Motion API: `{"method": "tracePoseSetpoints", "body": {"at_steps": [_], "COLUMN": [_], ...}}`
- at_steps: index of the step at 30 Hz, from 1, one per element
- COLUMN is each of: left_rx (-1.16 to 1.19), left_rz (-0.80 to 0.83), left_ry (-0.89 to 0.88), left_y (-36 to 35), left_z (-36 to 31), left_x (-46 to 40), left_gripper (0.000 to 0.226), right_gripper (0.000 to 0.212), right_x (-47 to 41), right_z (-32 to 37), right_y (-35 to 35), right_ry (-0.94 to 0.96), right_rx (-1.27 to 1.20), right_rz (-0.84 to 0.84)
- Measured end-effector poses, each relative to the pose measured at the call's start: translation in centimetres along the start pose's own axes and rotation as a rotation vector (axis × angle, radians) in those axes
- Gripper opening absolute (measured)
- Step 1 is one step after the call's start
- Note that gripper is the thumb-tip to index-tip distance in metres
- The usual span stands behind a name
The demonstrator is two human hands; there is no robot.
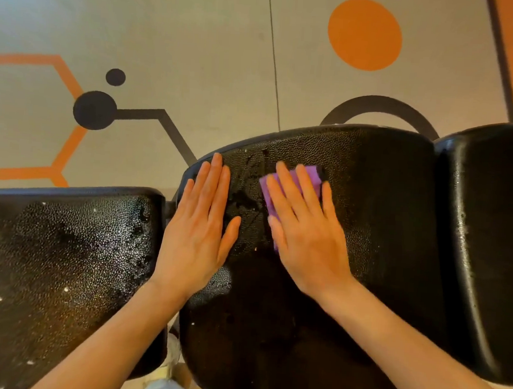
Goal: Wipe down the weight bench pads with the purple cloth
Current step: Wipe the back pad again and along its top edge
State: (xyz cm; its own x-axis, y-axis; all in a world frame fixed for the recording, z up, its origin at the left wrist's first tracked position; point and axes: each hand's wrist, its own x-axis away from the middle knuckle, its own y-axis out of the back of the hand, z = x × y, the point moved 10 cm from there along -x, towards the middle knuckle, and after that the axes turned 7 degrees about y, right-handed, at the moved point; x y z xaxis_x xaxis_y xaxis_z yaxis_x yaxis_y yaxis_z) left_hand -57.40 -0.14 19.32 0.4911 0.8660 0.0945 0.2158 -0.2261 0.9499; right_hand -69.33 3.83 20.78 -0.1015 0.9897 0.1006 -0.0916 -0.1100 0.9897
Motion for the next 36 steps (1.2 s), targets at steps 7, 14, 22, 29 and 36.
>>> {"method": "tracePoseSetpoints", "body": {"at_steps": [7,14,22,29,36], "left_rx": [0.022,0.062,-0.050,-0.112,-0.065], "left_rz": [-0.015,-0.002,0.015,0.055,0.069], "left_ry": [-0.007,-0.030,-0.132,-0.155,-0.148], "left_y": [-0.3,0.1,0.2,-0.3,-0.2], "left_z": [0.2,0.8,1.6,1.5,1.6], "left_x": [-0.1,0.7,3.3,3.4,3.4], "left_gripper": [0.067,0.065,0.063,0.063,0.065], "right_gripper": [0.056,0.054,0.057,0.055,0.056], "right_x": [2.5,-3.9,8.5,-4.2,10.5], "right_z": [2.5,1.3,7.6,2.1,8.8], "right_y": [-0.9,0.5,-2.3,0.0,-3.3], "right_ry": [0.001,-0.121,-0.020,-0.266,-0.077], "right_rx": [0.042,-0.015,-0.024,-0.014,-0.042], "right_rz": [0.004,-0.091,0.074,-0.091,0.083]}}
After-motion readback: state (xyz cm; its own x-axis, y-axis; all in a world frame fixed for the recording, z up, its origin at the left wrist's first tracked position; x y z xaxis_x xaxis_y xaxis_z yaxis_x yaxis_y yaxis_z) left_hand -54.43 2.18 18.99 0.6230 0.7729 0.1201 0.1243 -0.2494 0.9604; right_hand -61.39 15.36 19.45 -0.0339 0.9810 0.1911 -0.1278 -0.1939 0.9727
